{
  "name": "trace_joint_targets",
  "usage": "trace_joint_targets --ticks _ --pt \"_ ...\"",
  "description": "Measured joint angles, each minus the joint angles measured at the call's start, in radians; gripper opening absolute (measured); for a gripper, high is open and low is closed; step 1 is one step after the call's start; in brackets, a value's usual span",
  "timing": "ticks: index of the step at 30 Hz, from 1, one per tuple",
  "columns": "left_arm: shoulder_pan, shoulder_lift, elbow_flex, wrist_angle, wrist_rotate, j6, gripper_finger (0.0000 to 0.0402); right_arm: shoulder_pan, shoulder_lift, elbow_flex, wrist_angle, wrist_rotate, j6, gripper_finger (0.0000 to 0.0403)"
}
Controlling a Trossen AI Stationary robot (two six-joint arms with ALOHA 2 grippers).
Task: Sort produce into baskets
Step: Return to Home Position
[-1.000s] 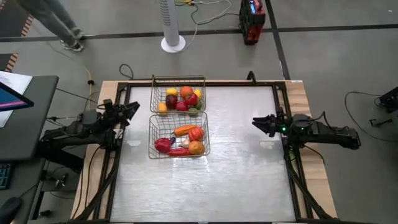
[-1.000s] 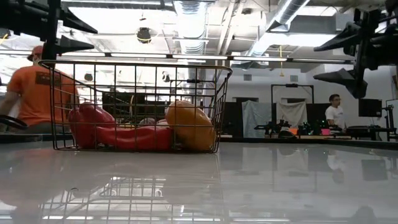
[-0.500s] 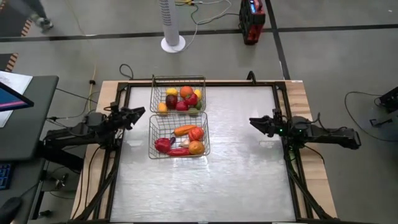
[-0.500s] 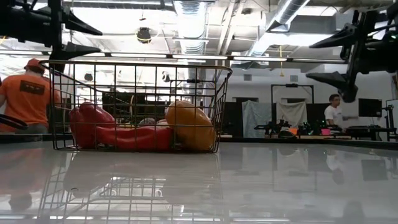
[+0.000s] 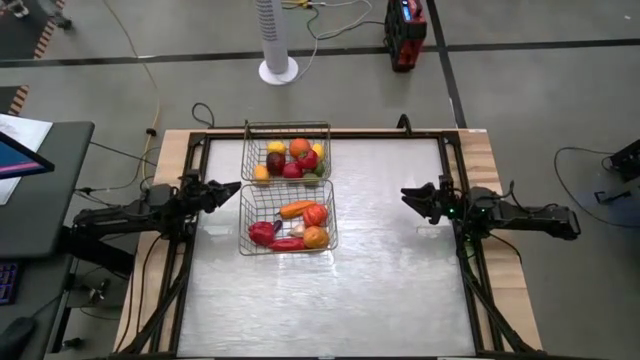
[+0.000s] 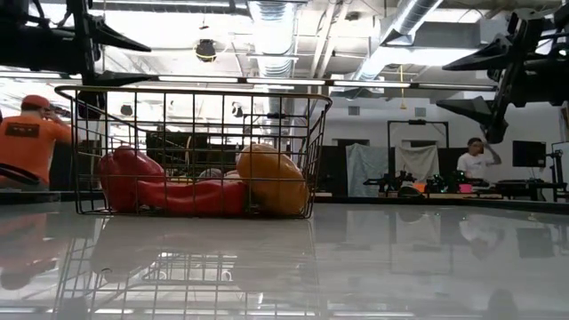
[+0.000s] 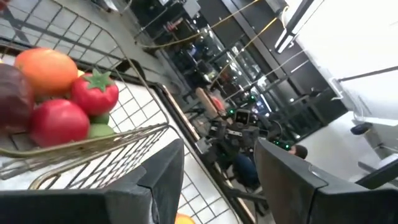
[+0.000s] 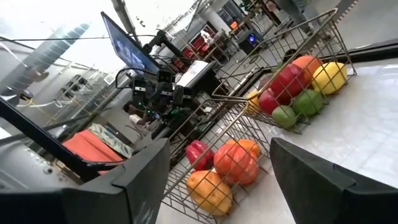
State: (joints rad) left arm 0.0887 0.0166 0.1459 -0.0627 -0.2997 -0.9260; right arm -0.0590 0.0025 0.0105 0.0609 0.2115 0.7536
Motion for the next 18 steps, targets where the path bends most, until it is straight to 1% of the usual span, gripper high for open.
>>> trace_joint_targets --ticks 4,9,11,15,17,18 --pt "0.000 0.000 0.000 -0.005 -0.031 0.041 0.0183 -0.003 0.000 0.001 -0.014 0.018 -0.003 0.0302" --pt "0.000 0.000 0.000 -0.053 -0.075 0.111 0.0183 -0.003 0.000 0.001 -0.017 0.018 -0.003 0.0302" --pt "0.000 0.000 0.000 -0.111 -0.063 0.153 0.0183 -0.003 0.000 0.001 -0.018 0.018 -0.003 0.0302" --pt "0.000 0.000 0.000 -0.267 0.008 0.233 0.0183 -0.003 0.000 0.001 -0.019 0.018 -0.003 0.0302" --pt "0.000 0.000 0.000 -0.342 0.016 0.283 0.0183 -0.003 0.000 0.001 -0.020 0.018 -0.003 0.0302" --pt "0.000 0.000 0.000 -0.355 0.005 0.310 0.0183 -0.003 0.000 0.001 -0.020 0.019 -0.003 0.0302"
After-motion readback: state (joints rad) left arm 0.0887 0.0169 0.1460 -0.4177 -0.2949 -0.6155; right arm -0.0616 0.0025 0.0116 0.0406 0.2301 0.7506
